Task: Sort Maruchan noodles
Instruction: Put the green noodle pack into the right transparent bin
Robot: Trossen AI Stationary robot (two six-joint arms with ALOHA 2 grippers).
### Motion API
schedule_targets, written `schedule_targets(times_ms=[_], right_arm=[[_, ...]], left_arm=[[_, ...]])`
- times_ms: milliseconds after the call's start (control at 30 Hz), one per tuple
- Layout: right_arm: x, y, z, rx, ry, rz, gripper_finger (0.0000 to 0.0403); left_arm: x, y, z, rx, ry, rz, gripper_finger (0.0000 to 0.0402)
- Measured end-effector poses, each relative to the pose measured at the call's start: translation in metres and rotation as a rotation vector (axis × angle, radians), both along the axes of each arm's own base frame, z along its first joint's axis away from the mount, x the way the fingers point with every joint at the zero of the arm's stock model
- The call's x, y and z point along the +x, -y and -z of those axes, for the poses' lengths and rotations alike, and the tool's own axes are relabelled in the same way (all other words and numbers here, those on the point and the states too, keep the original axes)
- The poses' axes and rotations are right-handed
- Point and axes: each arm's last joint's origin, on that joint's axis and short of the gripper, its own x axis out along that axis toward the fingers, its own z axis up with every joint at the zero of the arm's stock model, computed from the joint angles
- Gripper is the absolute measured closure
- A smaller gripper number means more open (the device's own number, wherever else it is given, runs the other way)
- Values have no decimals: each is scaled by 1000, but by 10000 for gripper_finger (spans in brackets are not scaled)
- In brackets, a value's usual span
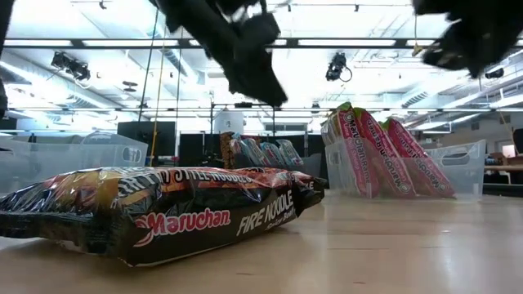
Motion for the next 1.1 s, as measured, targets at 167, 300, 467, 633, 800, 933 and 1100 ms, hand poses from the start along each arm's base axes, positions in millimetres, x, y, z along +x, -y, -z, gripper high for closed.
schedule_targets(times_ms=[167,300,467,633,800,933,1100], right_arm=[[-7,-44,11,37,-97,-34,268],[-10,-64,29,38,-198,-76,262],[-11,-66,68,113,-283,-52,252],[-10,-64,97,183,-199,-59,232],[-7,-68,117,199,-173,-71,201],[-3,-72,129,188,-201,-74,197],[2,-77,137,220,-223,-92,220]], left_arm=[[-23,7,-38,-30,72,-10,224],[-38,17,-64,-65,157,-6,224],[-57,37,-90,-139,254,16,224],[-74,58,-107,-193,302,62,224],[-81,74,-110,-230,297,94,224],[-83,83,-108,-228,279,89,224],[-82,88,-105,-234,268,75,224]])
